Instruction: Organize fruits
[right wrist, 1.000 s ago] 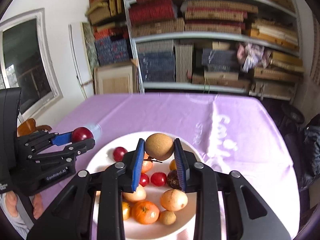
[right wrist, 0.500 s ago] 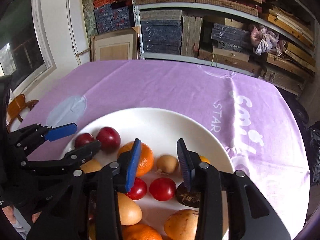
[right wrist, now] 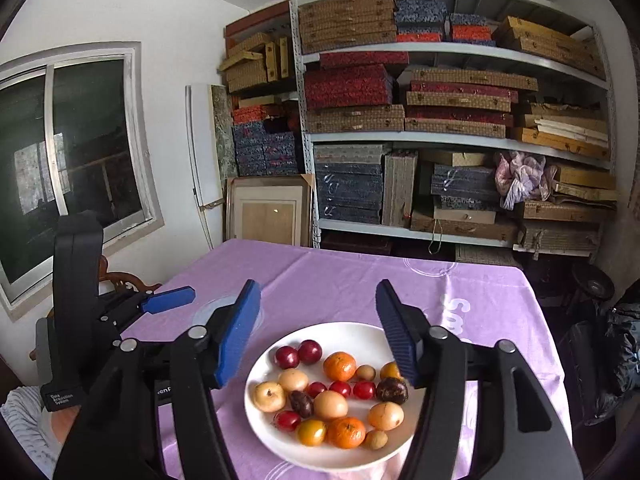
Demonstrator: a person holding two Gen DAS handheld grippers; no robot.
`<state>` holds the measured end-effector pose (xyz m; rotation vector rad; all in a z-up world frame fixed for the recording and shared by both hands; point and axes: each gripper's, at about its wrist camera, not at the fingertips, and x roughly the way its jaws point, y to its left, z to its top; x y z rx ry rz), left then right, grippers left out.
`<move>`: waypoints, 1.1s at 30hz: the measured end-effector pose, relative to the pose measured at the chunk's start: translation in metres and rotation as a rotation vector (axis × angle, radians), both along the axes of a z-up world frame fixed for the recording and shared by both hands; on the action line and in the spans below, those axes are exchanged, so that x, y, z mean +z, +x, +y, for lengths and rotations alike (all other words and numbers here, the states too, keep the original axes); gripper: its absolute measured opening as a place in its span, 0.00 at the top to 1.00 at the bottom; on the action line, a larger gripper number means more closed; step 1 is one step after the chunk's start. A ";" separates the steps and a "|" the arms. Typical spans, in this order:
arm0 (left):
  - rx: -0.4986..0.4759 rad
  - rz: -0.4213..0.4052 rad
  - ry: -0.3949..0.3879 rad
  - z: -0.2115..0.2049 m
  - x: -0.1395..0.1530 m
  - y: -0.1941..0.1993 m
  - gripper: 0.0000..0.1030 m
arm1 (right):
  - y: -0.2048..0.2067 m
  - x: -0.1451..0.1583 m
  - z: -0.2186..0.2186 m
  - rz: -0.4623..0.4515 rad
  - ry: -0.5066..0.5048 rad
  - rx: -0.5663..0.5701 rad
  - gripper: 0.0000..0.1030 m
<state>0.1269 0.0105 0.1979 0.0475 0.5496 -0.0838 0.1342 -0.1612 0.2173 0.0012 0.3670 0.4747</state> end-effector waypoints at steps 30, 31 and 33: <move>0.082 0.062 0.013 -0.005 -0.124 -0.106 0.24 | -0.101 -0.157 -0.012 0.183 -0.017 -0.100 0.26; 0.086 0.065 0.018 -0.005 -0.127 -0.105 0.24 | -0.100 -0.162 -0.013 0.188 -0.018 -0.105 0.26; 0.087 0.067 0.019 -0.005 -0.131 -0.104 0.24 | -0.098 -0.170 -0.014 0.196 -0.028 -0.117 0.25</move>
